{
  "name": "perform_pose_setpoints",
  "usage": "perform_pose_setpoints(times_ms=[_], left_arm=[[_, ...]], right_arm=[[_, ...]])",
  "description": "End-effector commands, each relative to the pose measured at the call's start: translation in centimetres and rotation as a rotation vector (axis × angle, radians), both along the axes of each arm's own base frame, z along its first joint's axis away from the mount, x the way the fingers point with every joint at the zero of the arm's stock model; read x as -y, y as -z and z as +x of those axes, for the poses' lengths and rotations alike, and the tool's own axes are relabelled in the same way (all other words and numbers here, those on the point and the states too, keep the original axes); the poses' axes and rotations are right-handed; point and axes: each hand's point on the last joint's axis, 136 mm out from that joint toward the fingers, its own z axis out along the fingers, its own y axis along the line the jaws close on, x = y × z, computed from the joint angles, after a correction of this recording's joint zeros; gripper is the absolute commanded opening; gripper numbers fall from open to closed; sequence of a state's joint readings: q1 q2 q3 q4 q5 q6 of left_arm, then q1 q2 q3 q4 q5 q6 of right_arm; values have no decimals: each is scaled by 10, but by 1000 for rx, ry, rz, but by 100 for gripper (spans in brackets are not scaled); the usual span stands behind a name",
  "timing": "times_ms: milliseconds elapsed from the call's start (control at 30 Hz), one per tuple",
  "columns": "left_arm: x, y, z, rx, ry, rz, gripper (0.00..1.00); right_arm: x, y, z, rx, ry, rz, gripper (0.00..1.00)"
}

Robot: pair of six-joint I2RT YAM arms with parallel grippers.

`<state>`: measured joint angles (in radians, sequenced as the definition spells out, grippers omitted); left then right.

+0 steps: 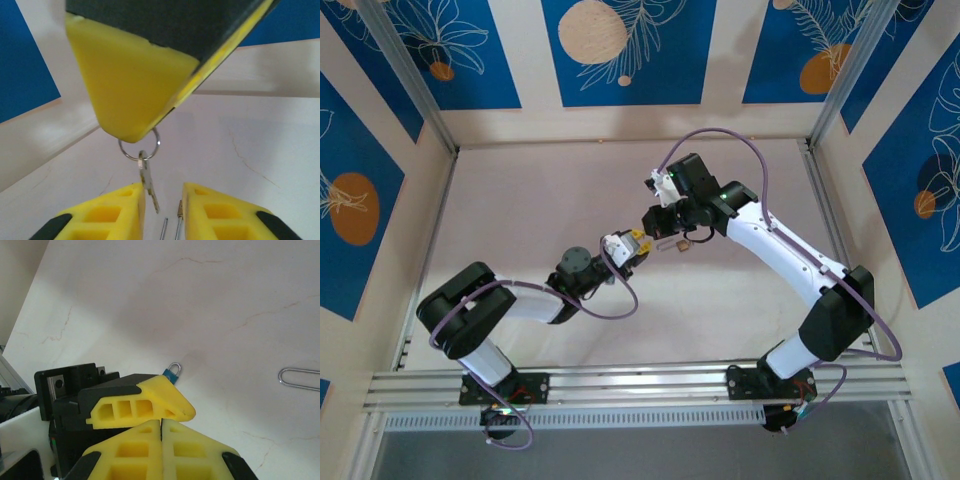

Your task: Unlock with the key

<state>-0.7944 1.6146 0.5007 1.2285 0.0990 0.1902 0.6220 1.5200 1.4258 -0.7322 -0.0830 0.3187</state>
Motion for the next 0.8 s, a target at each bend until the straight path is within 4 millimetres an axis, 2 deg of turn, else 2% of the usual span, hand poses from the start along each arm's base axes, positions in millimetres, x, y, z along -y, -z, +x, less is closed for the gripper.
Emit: perform_pose_setpoints(times_ms=[0, 367, 467, 767], left_arm=[[2, -20, 1, 47, -7, -46, 22], [3, -18, -1, 43, 0, -41, 3], [2, -16, -1, 41, 1, -37, 0], [4, -15, -5, 28, 20, -40, 0]], right_arm=[[0, -7, -8, -2, -6, 23, 0], [3, -10, -6, 8, 4, 27, 0], [3, -10, -5, 12, 12, 30, 0], [11, -11, 4, 35, 58, 29, 0]])
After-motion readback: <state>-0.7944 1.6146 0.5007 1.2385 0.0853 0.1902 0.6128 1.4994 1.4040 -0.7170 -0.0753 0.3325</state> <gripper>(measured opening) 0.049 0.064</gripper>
